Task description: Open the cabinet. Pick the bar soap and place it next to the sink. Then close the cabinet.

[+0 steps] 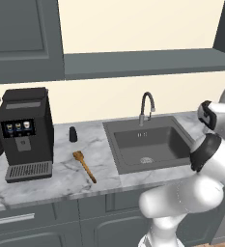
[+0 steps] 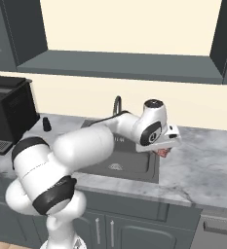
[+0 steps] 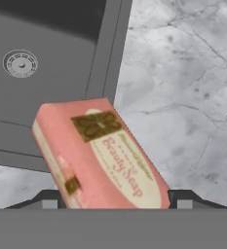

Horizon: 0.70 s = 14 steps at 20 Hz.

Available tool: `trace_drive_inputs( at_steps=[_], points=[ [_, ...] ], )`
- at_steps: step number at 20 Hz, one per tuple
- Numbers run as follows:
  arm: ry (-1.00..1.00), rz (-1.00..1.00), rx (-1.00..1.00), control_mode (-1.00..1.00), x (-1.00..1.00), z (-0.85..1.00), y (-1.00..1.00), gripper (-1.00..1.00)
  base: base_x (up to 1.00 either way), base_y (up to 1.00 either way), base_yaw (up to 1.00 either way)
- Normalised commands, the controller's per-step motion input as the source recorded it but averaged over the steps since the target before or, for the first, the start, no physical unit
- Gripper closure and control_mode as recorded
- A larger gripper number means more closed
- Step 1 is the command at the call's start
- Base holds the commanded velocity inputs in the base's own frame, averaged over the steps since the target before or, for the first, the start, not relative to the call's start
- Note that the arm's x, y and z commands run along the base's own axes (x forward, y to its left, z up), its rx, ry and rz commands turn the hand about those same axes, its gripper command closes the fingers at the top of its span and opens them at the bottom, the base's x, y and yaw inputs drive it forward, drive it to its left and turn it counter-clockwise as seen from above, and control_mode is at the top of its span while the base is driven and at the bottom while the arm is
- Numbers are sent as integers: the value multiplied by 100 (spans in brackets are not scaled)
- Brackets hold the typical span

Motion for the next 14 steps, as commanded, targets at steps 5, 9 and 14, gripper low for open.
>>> trace_drive_inputs(
  at_steps=[5, 9, 14],
  points=[
    [3, 0, 4, -100, 21, -19, -11, 100, 0, 0, 0],
    [0, 3, 2, -100, 34, -20, -8, 100, 0, 0, 0],
    [0, 4, 6, -100, 17, -27, -17, 100, 0, 0, 0]
  ],
)
